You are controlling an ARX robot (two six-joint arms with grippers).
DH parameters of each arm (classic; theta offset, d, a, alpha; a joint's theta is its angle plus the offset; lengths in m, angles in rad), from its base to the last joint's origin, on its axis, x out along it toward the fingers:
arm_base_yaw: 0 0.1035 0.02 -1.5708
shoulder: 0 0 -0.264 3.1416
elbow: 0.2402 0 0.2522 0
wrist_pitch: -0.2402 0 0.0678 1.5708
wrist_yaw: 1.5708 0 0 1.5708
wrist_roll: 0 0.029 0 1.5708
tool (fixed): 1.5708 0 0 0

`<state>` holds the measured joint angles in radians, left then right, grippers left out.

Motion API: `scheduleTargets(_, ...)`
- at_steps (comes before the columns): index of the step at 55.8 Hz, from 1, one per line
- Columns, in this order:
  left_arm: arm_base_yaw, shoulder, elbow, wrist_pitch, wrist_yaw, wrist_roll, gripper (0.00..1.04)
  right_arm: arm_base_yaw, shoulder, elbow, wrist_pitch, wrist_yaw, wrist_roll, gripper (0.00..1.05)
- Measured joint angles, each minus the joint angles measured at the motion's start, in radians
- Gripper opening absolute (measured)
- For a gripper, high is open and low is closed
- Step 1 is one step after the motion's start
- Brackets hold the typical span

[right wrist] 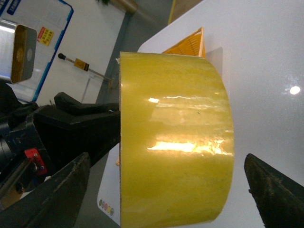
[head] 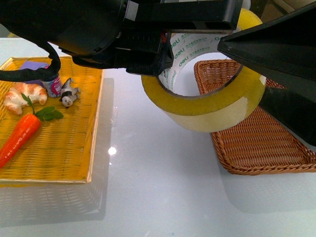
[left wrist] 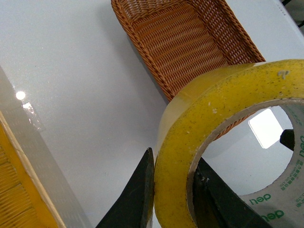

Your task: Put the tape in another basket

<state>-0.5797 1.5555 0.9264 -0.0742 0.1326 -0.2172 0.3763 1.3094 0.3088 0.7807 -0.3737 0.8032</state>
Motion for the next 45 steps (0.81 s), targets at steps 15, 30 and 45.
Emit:
scheduleTargets(15, 0.002, 0.0, 0.0, 0.0, 0.008, -0.011, 0.15, 0.003, 0.005, 0.005, -0.003, 0.02, 0.024, 0.48)
scheduleTargets(30, 0.002, 0.0, 0.001, 0.0, 0.018, -0.018, 0.27, 0.003, 0.005, 0.005, -0.006, 0.019, 0.027, 0.48)
scheduleTargets(45, 0.003, -0.013, 0.006, 0.0, 0.039, -0.033, 0.76, -0.01, 0.005, 0.005, -0.023, 0.03, 0.027, 0.48)
